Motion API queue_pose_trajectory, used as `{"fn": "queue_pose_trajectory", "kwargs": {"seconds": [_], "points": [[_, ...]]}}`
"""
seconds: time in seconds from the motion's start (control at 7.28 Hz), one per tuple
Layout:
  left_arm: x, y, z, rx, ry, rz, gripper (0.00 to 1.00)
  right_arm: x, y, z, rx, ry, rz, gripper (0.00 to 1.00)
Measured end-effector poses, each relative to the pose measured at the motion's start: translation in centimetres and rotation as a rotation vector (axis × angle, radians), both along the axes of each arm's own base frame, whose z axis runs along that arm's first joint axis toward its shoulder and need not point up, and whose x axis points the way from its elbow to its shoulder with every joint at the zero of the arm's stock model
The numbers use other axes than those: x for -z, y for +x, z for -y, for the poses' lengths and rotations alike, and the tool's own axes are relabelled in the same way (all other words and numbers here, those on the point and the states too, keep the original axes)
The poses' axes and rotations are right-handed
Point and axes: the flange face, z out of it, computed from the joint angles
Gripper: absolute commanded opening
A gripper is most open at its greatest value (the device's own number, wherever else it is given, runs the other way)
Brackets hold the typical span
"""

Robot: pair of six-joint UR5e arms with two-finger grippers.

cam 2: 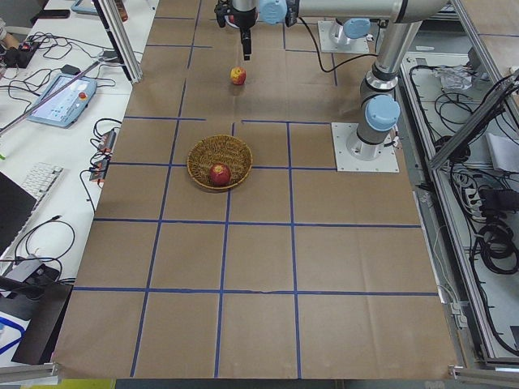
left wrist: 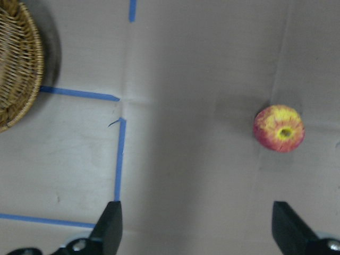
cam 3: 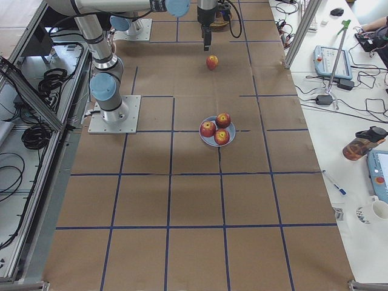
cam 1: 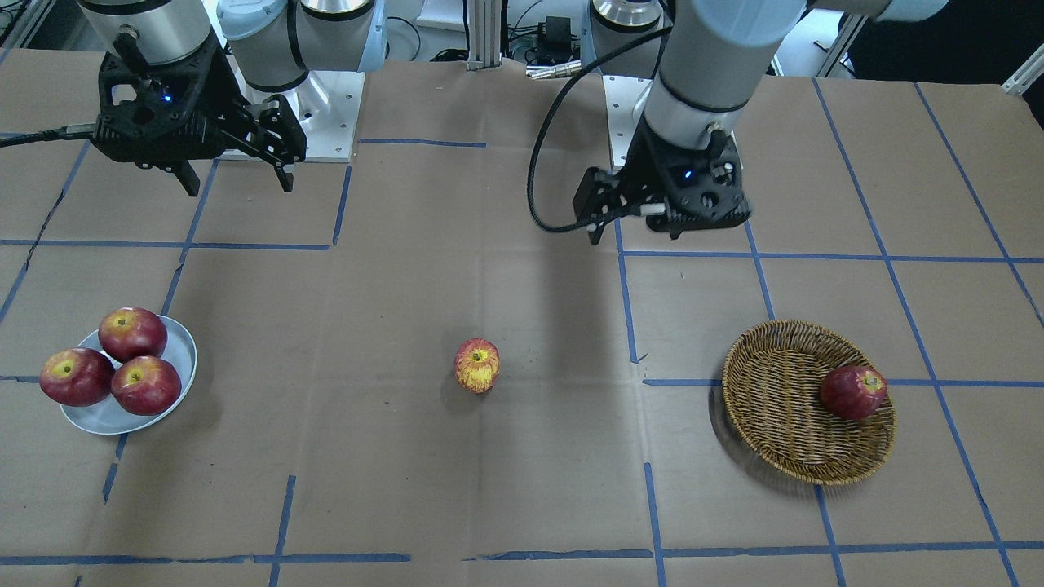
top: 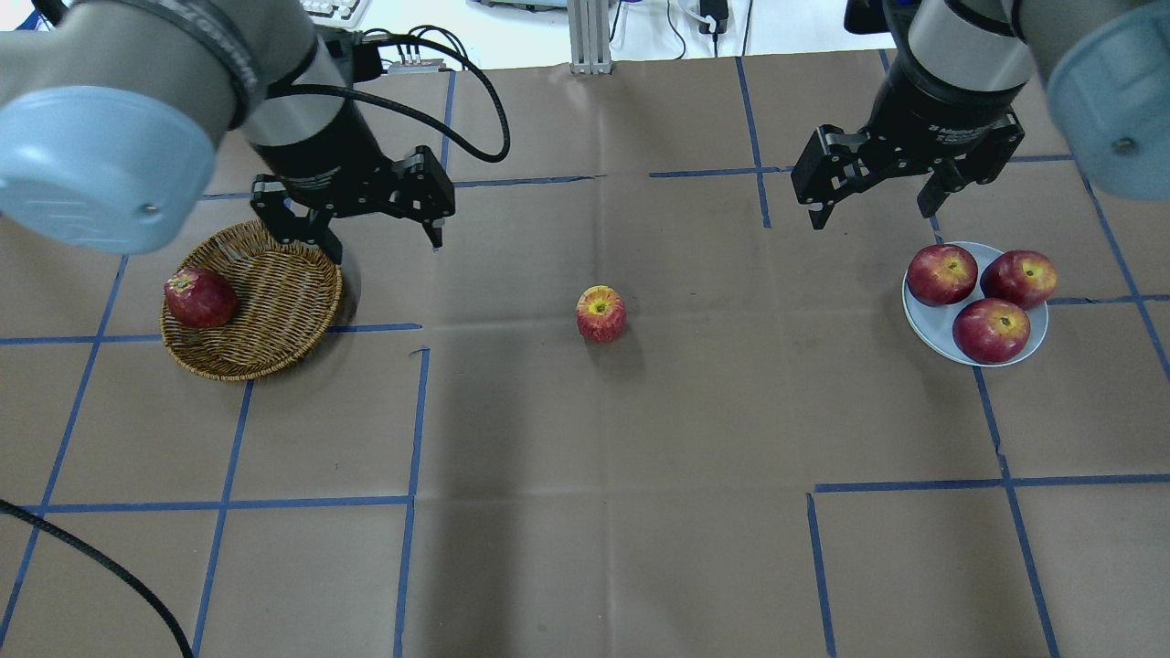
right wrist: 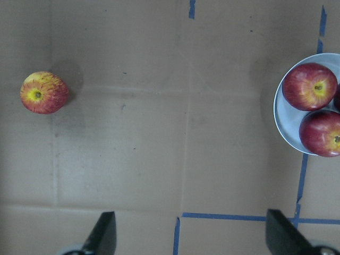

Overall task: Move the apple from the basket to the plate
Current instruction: 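Reach the right gripper to the striped apple while the left arm withdraws over the basket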

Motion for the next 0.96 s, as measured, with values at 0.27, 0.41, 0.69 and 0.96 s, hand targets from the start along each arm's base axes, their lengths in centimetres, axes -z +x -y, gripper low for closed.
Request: {"fn": "queue_pose_trajectory", "kwargs": {"seconds": [0.27,0.41,0.69,0.96], "points": [[-2.0,1.3,-3.0,0.146,0.000,-0.001,0.99,2.6,4.7,1.9,0.043,-0.030,0.012,1.00],[-1.9,1.5,-3.3,0.173,0.005,-0.003,0.99,4.5,7.6,2.9,0.052,-0.050,0.019,1.00],[-1.2,1.7,-3.1,0.220,0.015,-0.004,0.99,9.4,13.6,4.7,0.068,-0.082,0.032,1.00],[-0.4,1.8,-2.8,0.241,0.031,-0.001,0.99,15.5,18.4,6.2,0.082,-0.100,0.039,1.00]]}}
